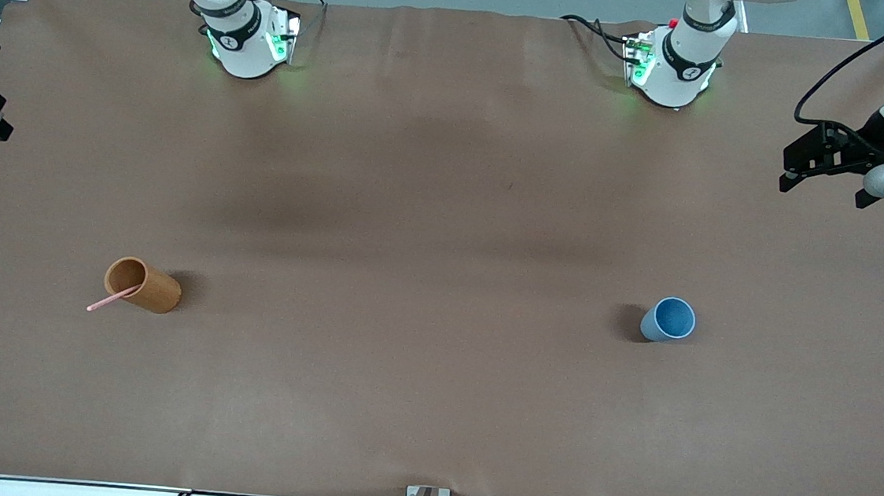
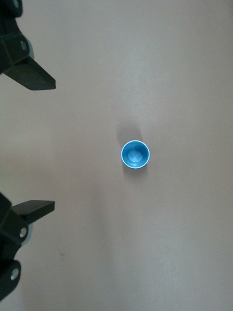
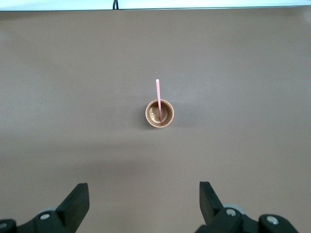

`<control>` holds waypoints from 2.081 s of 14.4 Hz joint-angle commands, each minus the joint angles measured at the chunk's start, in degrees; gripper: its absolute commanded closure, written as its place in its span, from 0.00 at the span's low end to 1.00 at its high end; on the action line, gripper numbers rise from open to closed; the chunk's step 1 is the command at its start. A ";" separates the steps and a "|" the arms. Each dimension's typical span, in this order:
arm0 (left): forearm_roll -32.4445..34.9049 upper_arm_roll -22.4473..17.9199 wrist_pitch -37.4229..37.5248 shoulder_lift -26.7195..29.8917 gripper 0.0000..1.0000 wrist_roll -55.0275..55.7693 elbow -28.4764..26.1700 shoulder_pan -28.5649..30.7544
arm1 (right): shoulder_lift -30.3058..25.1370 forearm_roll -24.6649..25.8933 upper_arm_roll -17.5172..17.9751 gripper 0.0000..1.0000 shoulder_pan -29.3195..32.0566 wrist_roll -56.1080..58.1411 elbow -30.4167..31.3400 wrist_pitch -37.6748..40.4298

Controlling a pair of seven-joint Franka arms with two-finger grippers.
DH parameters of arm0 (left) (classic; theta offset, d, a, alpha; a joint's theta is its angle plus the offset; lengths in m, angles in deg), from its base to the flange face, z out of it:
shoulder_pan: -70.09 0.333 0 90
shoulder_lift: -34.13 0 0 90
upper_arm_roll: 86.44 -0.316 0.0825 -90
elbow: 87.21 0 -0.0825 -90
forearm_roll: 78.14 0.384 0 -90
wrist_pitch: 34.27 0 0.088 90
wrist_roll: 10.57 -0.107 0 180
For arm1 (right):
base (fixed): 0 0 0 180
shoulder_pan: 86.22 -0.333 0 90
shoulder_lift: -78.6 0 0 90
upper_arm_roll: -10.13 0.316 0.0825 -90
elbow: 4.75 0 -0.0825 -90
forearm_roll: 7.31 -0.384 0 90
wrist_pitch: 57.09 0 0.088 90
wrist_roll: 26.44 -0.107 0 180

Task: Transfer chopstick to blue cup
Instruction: 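Reach the left gripper to the blue cup while the right gripper reaches the orange cup, then grasp the blue cup with the left gripper while the right gripper grasps the chopstick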

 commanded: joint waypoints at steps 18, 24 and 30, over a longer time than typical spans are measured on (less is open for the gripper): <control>-0.57 -1.82 -32.71 -20.12 0.00 -2.05 -16.38 1.77 | 9.99 -0.49 0.59 0.00 1.47 -0.58 -5.02 -1.24; -0.74 -1.73 -44.68 -24.96 0.23 -0.82 -22.80 1.59 | 26.26 -0.41 0.59 0.05 2.25 -0.14 -13.47 -11.08; -1.00 -1.56 -48.47 -27.42 1.00 -0.65 -22.54 1.07 | 34.62 -0.76 0.59 0.21 3.05 -0.76 -14.36 -12.68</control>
